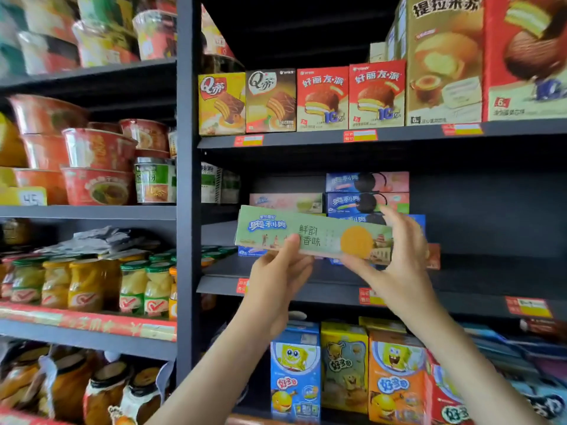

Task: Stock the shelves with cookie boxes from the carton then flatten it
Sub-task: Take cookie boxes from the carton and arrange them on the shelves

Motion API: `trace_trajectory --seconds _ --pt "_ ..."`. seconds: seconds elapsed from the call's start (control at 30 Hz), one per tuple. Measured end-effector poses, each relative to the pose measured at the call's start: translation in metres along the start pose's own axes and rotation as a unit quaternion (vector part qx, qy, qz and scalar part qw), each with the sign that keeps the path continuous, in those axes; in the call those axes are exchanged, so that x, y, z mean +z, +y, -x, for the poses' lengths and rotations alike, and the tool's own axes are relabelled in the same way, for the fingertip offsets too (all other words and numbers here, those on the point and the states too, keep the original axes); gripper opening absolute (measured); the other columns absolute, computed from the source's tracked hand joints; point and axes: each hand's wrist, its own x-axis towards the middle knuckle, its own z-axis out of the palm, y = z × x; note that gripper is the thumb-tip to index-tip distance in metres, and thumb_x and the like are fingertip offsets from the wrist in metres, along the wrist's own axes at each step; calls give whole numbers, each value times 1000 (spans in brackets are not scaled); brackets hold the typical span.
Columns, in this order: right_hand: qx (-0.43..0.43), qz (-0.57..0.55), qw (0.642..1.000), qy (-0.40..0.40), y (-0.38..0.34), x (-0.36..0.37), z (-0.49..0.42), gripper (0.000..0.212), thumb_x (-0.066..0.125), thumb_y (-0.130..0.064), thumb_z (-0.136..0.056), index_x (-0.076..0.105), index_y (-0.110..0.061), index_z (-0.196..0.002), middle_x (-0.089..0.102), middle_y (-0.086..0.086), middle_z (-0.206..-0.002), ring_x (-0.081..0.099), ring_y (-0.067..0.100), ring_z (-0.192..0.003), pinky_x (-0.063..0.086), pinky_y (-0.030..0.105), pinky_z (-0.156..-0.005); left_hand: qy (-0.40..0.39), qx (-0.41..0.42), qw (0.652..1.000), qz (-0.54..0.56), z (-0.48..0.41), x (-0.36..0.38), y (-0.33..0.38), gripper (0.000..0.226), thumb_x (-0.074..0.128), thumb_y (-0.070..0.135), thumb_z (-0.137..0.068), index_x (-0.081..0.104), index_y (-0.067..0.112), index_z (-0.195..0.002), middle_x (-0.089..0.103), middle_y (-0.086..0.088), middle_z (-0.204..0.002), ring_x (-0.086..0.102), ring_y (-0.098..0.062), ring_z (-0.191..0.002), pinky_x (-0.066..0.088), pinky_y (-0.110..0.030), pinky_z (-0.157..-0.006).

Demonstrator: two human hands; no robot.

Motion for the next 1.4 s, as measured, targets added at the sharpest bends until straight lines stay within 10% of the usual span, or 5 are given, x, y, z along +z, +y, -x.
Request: trace_trajectory --seconds 0.13,0.43,0.63,0.97,1.4 --pt "225 -224 939 -128 9 -3 -22 63 65 -72 -58 58 -40 -111 63 -13 -116 56 11 -113 41 43 -104 18 -3 999 28 -22 0 7 30 59 27 -91 62 1 -106 69 -12 -95 67 -20 -91 55 -28 -85" --pt "260 -316 910 -68 19 39 -95 10 71 -27 -82 69 -17 -84 53 3 -69 43 9 -51 37 25 -65 -12 -53 997 -61 -105 1 29 43 42 36 -100 51 -4 -115 63 -20 -105 64 -24 -87 55 -27 -71" --pt "269 -403 875 19 27 85 -144 15 68 -12 -86 65 -2 -97 68 6 -97 66 12 -78 54 24 -80 47 99 959 -260 -162 -5 48 20 47 8 -92 63 14 -81 62 -8 -77 56 -20 -62 51 -27 -55" --pt "328 -405 853 26 57 158 -204 45 68 -13 -86 49 4 -124 61 14 -118 66 17 -82 55 24 -73 51 201 731 -650 -234 -17 46 48 44 0 -87 56 22 -127 54 -13 -126 56 -31 -112 47 -36 -86" --pt "347 -453 820 42 64 166 -230 19 53 0 -93 51 5 -112 56 20 -125 60 26 -91 51 33 -81 58 232 687 -686 -262 -12 52 44 41 1 -88 51 14 -129 42 -15 -130 42 -33 -122 42 -43 -93"
